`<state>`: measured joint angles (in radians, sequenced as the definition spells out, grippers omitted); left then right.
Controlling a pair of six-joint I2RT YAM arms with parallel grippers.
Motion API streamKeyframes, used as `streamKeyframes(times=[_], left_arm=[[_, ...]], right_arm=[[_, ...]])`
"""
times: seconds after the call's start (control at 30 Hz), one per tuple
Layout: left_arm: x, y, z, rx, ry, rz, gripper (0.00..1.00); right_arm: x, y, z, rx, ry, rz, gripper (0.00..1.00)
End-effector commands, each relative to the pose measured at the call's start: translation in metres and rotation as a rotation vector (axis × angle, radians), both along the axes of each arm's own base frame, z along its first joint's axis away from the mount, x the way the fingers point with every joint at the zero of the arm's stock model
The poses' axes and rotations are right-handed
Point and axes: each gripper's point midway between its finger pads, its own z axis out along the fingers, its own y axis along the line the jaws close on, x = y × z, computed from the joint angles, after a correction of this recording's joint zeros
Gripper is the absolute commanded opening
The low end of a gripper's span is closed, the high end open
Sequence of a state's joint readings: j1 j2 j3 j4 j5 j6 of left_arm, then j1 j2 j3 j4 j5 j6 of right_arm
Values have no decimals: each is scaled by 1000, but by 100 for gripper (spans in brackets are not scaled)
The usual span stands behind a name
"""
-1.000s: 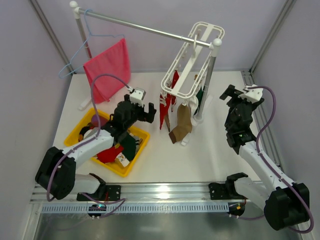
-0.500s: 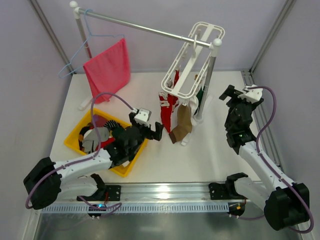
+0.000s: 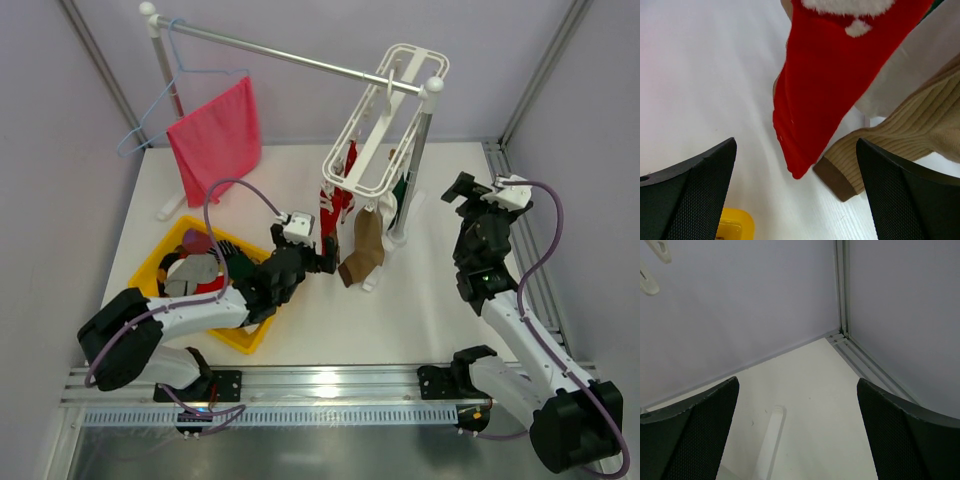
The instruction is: Remove the socks clipped to the hanger
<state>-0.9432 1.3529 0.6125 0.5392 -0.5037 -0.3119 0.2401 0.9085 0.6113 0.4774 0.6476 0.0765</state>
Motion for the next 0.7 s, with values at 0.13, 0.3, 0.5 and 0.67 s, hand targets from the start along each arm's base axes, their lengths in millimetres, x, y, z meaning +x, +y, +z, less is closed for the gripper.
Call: streamKeyframes(times=[0.13,0.3,0.5,0.67], left_arm=[[21,-8,39,-103,-86,85,100],[29,-16,36,-72,-91,88,100],[35,-17,30,-42,-91,111,82],[40,-13,32,-25,-108,148,30]], right_arm=[[0,4,8,17,-39,18,100],[1,5,8,14,-37,25,100],[-3,2,10,14,-47,17,100],[-5,4,14,12,-59,33,100]])
